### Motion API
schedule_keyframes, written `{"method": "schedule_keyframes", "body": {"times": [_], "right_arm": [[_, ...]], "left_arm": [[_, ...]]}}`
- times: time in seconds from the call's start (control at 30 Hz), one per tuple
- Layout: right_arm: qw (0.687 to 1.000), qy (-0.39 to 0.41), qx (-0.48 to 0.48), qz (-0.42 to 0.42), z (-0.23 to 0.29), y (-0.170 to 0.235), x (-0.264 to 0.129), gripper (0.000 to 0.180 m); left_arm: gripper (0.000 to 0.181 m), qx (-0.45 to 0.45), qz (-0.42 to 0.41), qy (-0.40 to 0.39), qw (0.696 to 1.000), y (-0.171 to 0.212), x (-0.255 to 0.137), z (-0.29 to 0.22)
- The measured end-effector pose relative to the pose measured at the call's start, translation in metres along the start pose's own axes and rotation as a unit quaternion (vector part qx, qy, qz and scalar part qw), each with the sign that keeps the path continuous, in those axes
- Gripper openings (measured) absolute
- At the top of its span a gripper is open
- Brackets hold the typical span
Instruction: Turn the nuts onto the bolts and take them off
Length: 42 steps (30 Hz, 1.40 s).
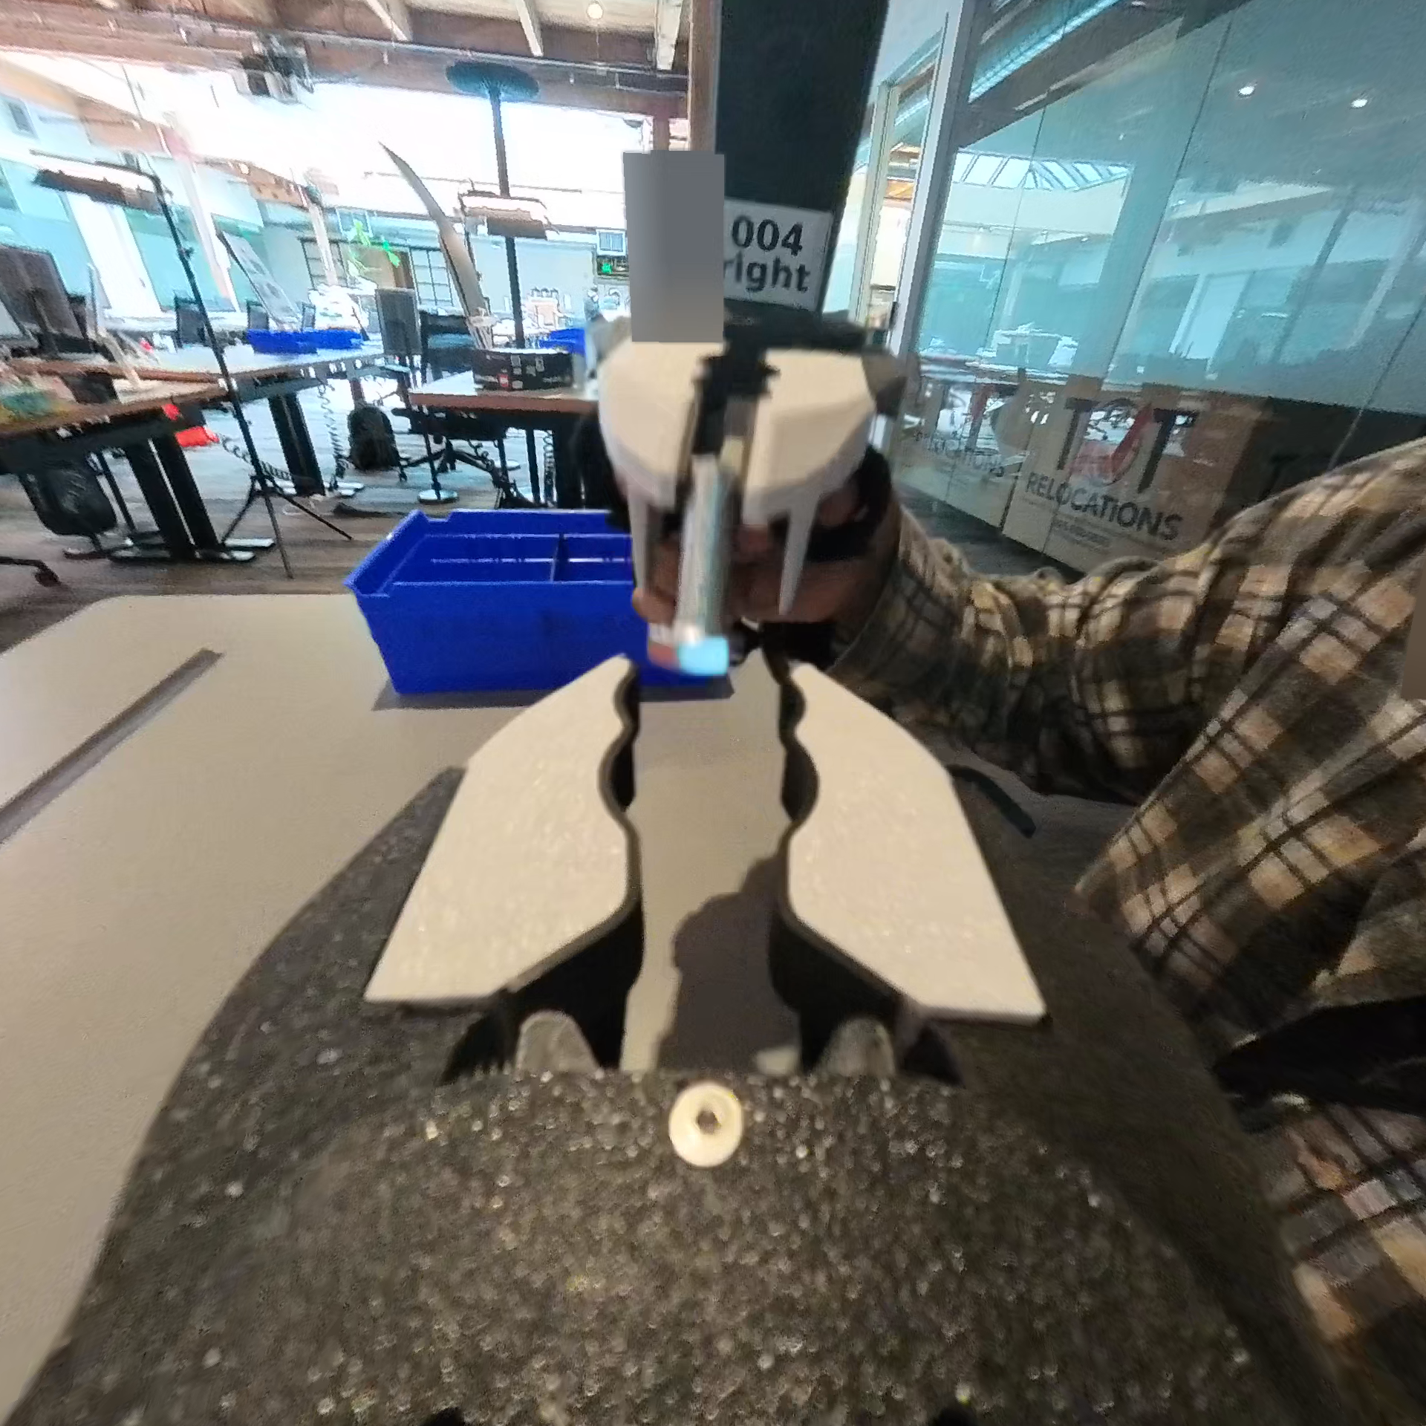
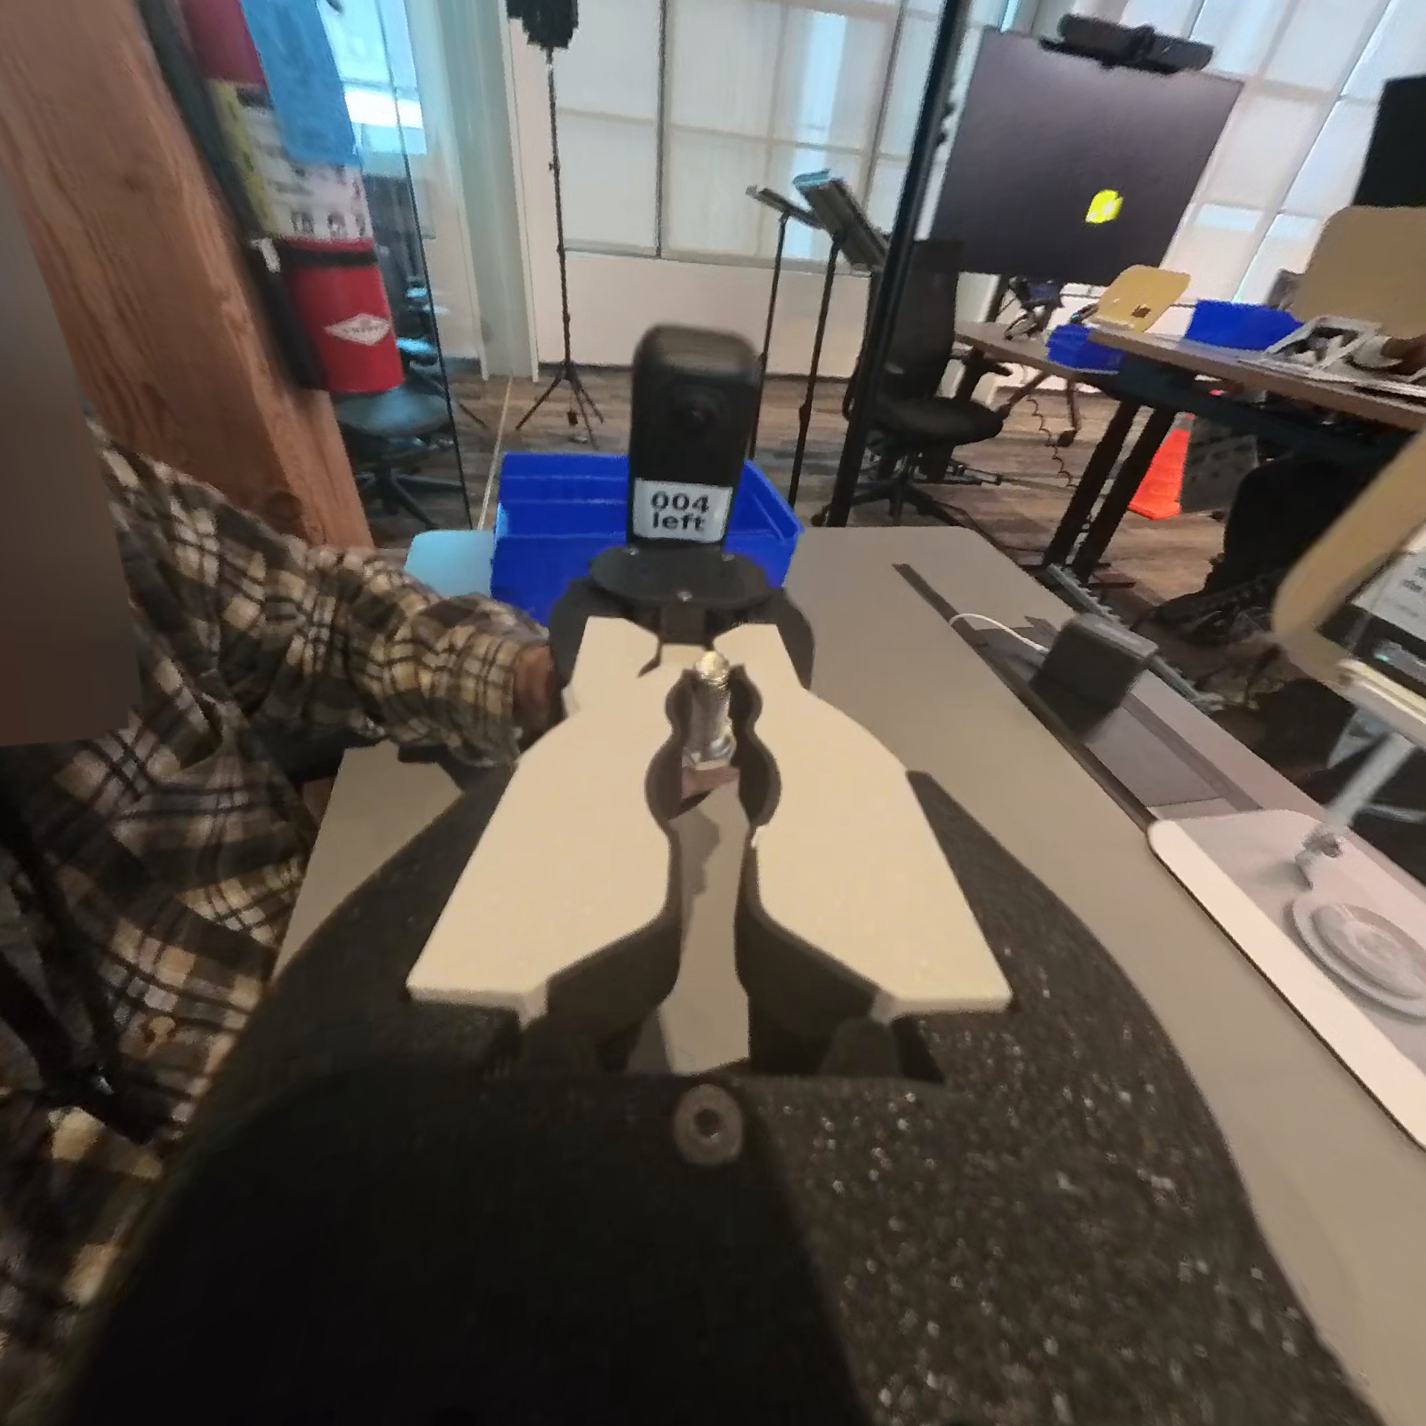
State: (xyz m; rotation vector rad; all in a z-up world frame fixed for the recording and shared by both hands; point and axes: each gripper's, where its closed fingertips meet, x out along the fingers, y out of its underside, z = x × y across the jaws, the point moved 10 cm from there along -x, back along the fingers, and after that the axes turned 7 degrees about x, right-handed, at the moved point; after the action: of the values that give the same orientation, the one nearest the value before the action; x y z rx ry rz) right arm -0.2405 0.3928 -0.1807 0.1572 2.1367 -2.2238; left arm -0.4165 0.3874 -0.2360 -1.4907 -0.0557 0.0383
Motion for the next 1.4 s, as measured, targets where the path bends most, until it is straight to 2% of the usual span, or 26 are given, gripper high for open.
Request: {"method": "schedule_keyframes", "body": {"times": [0.07,0.13,0.2,0.27,0.33,0.37,0.47,0.6,0.7,0.83,0.93,1.07,1.17,1.3,1.4], "right_arm": [[0.999,0.043,0.013,-0.018,-0.011,-0.004,-0.031,0.009],[0.988,0.152,0.009,-0.002,-0.037,-0.008,-0.083,0.009],[0.950,0.309,0.011,0.054,-0.075,-0.003,-0.150,0.009],[0.893,0.429,0.048,0.126,-0.111,0.016,-0.218,0.009],[0.848,0.484,0.127,0.176,-0.141,0.048,-0.269,0.009],[0.835,0.489,0.167,0.190,-0.152,0.065,-0.286,0.009],[0.803,0.494,0.245,0.225,-0.171,0.105,-0.309,0.009],[0.785,0.493,0.272,0.259,-0.178,0.129,-0.314,0.010],[0.791,0.482,0.284,0.246,-0.176,0.131,-0.315,0.013],[0.800,0.488,0.260,0.233,-0.169,0.111,-0.315,0.015],[0.826,0.481,0.223,0.194,-0.159,0.076,-0.301,0.022],[0.891,0.423,0.140,0.090,-0.126,0.022,-0.248,0.037],[0.925,0.367,0.075,0.054,-0.097,0.010,-0.194,0.042],[0.955,0.290,0.049,0.028,-0.072,0.036,-0.131,0.047],[0.958,0.285,0.041,0.002,-0.070,0.071,-0.100,0.047]], "left_arm": [[0.048,-0.023,0.008,-0.001,1.000,0.005,0.004,0.002],[0.063,-0.043,0.014,0.001,0.999,0.009,0.007,0.002],[0.064,-0.055,0.017,0.009,0.998,0.010,0.009,0.003],[0.065,-0.057,0.017,0.014,0.998,0.009,0.011,0.003],[0.064,-0.058,0.022,0.017,0.998,0.010,0.012,0.003],[0.064,-0.059,0.026,0.019,0.998,0.010,0.013,0.003],[0.062,-0.061,0.039,0.020,0.997,0.012,0.015,0.003],[0.061,-0.060,0.046,0.018,0.997,0.014,0.014,0.004],[0.060,-0.064,0.044,0.018,0.997,0.015,0.012,0.006],[0.060,-0.066,0.041,0.015,0.997,0.014,0.009,0.008],[0.060,-0.062,0.041,0.012,0.997,0.013,0.008,0.008],[0.059,-0.060,0.041,0.007,0.997,0.013,0.007,0.010],[0.059,-0.062,0.039,0.006,0.997,0.014,0.007,0.011],[0.059,-0.061,0.041,0.003,0.997,0.015,0.006,0.012],[0.059,-0.061,0.043,0.000,0.997,0.016,0.005,0.013]]}}
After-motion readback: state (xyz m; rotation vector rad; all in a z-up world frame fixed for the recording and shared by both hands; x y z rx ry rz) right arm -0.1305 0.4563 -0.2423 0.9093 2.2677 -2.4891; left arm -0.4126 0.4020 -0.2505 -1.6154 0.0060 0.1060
